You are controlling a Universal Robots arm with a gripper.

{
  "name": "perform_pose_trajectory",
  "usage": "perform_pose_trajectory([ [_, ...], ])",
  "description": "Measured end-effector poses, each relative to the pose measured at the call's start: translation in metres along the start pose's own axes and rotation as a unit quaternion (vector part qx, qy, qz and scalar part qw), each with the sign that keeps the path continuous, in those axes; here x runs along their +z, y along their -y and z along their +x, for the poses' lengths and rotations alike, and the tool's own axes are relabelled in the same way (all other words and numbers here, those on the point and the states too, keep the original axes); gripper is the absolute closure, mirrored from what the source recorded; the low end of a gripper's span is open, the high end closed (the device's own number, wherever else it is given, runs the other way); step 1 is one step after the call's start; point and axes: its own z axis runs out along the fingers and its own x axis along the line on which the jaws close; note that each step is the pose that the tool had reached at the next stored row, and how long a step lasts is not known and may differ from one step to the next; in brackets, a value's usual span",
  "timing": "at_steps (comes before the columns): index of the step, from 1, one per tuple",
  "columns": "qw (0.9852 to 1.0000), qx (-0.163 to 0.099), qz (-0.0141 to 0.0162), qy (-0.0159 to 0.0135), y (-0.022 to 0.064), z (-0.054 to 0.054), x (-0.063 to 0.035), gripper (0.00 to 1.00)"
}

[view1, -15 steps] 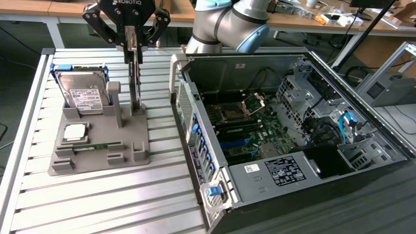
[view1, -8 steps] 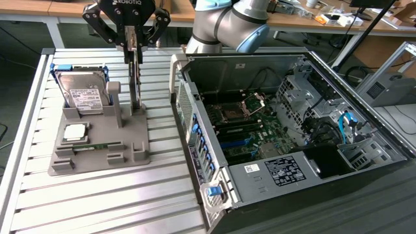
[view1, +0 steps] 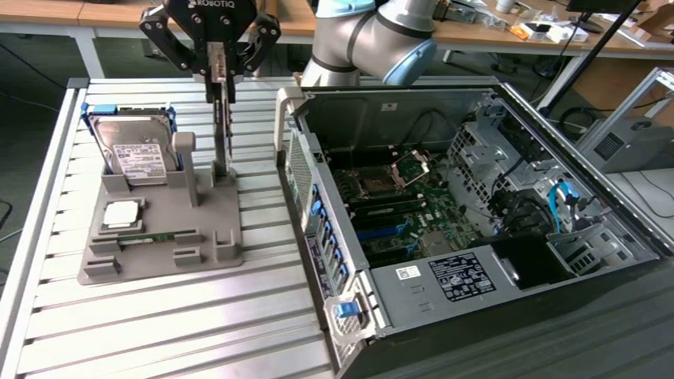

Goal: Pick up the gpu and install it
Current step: 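Pick up the gpu and move the gpu toward the slot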

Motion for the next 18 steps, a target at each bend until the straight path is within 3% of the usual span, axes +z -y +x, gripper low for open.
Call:
perform_pose_trajectory([
  [18, 1.0000, 0.000, 0.0000, 0.0000, -0.0016, -0.021, 0.0006, 0.73],
])
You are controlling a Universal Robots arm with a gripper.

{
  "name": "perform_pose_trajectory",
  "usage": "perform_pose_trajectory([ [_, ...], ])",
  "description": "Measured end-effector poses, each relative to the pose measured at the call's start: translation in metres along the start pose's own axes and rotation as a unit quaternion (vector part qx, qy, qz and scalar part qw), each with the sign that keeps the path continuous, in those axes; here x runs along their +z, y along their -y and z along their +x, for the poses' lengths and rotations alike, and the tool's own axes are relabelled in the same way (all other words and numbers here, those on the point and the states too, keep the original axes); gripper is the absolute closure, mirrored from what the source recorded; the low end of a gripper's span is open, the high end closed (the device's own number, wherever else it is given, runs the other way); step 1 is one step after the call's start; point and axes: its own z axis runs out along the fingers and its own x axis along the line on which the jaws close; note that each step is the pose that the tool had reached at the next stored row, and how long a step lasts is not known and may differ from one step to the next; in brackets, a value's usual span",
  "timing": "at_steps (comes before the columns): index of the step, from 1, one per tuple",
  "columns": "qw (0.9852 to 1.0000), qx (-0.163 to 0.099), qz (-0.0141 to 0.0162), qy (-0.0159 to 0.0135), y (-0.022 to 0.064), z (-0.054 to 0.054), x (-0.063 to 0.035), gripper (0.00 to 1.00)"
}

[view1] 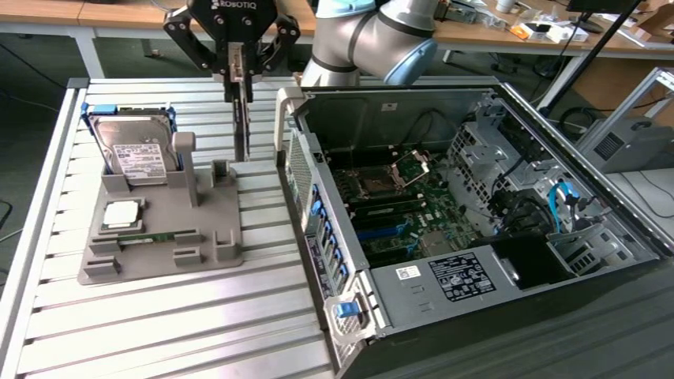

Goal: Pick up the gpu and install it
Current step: 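Pick up the gpu and move the gpu toward the slot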

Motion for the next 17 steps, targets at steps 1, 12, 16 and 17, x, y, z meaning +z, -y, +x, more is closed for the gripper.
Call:
perform_pose_trajectory([
  [1, 1.0000, 0.000, 0.0000, 0.0000, -0.0001, -0.001, 0.0000, 0.73],
  [12, 1.0000, 0.000, 0.0000, 0.0000, -0.0012, -0.016, 0.0004, 0.73],
  [16, 1.0000, 0.000, 0.0000, 0.0000, -0.0016, -0.022, 0.0006, 0.73],
  [17, 1.0000, 0.000, 0.0000, 0.0000, -0.0018, -0.024, 0.0007, 0.73],
])
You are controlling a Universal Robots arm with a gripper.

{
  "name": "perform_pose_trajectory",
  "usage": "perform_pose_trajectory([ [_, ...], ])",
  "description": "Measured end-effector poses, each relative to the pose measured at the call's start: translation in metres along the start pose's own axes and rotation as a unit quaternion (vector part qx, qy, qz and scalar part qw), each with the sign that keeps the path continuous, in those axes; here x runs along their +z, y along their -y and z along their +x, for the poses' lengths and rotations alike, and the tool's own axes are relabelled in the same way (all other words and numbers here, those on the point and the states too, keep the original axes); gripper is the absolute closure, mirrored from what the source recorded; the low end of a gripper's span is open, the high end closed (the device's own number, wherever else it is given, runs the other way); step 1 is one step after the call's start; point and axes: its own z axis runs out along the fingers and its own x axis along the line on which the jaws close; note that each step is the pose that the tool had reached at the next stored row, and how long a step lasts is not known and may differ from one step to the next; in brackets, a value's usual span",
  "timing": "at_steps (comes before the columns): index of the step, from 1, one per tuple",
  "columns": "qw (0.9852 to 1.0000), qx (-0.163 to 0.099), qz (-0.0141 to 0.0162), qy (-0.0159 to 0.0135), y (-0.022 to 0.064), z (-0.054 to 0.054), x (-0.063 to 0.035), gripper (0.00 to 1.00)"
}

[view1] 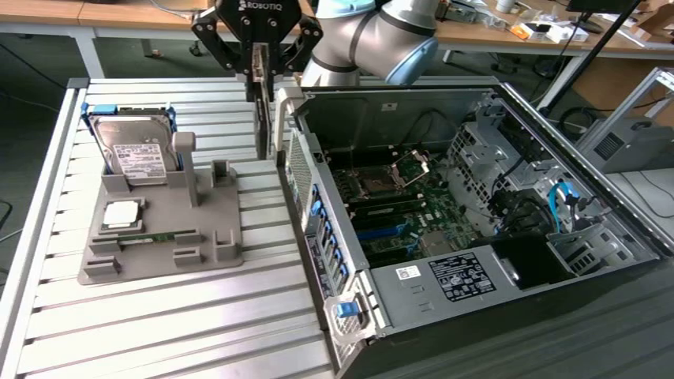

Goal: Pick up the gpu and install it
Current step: 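Pick up the gpu and move the gpu toward the slot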

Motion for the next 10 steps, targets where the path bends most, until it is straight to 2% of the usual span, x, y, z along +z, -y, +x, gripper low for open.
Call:
perform_pose_trajectory([
  [10, 1.0000, 0.000, 0.0000, 0.0000, 0.0024, -0.0048, 0.0001, 0.73],
])
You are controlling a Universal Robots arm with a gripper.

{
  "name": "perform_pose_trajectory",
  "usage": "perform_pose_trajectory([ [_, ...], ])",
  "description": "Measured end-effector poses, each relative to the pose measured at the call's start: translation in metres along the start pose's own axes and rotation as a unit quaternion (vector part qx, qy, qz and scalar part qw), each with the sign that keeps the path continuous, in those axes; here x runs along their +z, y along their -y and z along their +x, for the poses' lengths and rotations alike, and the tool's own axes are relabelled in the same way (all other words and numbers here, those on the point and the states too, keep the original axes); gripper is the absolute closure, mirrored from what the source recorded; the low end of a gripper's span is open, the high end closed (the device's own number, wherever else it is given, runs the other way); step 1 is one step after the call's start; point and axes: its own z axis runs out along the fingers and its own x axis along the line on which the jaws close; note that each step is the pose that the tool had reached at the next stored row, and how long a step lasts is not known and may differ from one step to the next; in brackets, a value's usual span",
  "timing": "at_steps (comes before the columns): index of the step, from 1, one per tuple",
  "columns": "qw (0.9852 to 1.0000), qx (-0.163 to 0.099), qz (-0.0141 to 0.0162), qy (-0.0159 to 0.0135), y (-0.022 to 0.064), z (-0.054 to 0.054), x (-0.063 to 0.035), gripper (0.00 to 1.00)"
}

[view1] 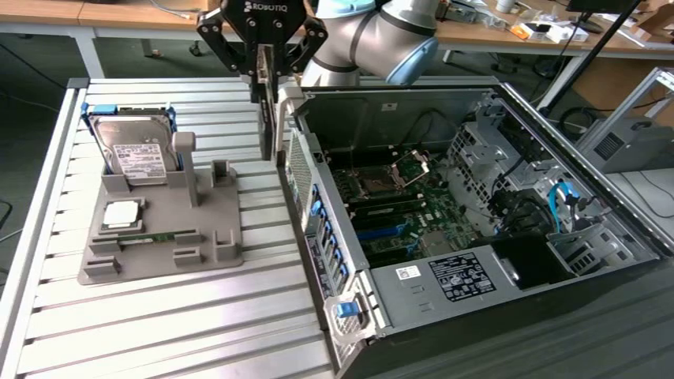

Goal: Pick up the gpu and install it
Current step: 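Pick up the gpu and move the gpu toward the slot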

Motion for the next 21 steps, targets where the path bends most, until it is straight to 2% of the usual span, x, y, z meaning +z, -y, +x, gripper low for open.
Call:
perform_pose_trajectory([
  [21, 1.0000, 0.000, 0.0001, 0.0000, 0.0025, -0.011, 0.0002, 0.73],
])
